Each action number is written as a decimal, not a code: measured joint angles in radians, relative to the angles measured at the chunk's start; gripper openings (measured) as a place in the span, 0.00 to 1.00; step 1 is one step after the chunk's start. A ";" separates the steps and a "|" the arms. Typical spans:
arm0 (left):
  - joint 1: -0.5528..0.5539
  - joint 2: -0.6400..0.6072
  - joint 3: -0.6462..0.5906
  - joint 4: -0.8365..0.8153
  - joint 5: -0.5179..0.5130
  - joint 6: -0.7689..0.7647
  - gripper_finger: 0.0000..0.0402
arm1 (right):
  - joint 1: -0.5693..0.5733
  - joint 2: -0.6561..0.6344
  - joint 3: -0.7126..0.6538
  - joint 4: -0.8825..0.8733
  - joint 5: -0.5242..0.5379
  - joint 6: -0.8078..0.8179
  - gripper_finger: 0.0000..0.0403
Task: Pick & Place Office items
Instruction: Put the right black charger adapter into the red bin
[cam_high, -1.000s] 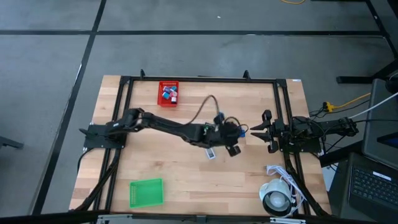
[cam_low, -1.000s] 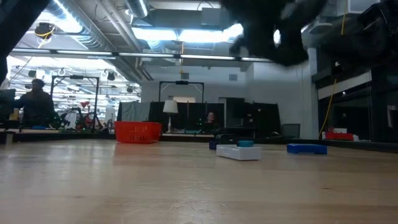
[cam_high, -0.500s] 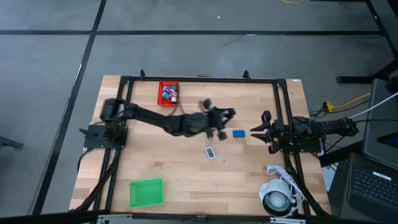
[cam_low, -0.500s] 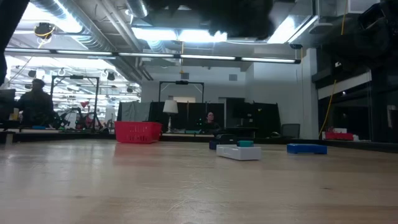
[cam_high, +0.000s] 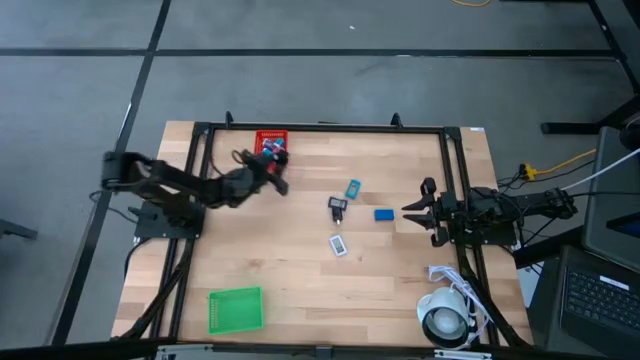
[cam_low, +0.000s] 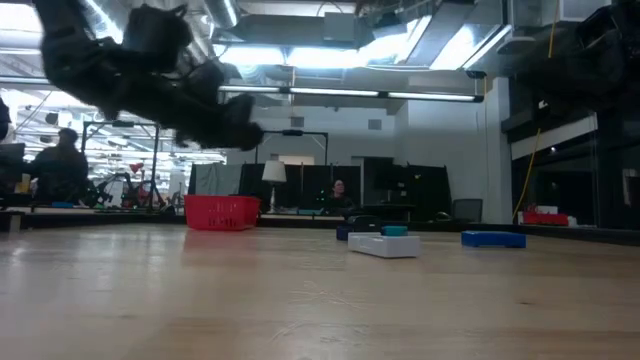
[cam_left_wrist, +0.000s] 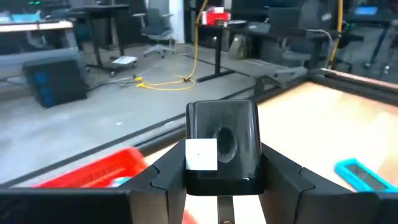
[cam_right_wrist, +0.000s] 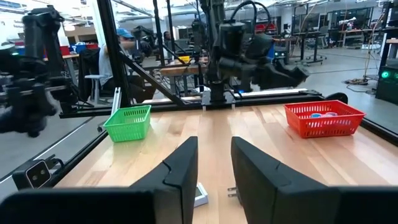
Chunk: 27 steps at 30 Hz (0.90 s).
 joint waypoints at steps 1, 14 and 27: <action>0.024 -0.044 -0.016 -0.027 0.014 -0.008 0.36 | 0.000 0.001 0.000 0.001 0.000 -0.002 0.26; 0.339 -0.207 0.113 -0.681 0.292 0.011 0.36 | 0.000 0.019 0.000 0.004 0.020 -0.011 0.26; 0.458 -0.206 0.115 -0.698 0.416 0.007 0.37 | 0.000 0.063 0.000 0.007 0.045 -0.021 0.26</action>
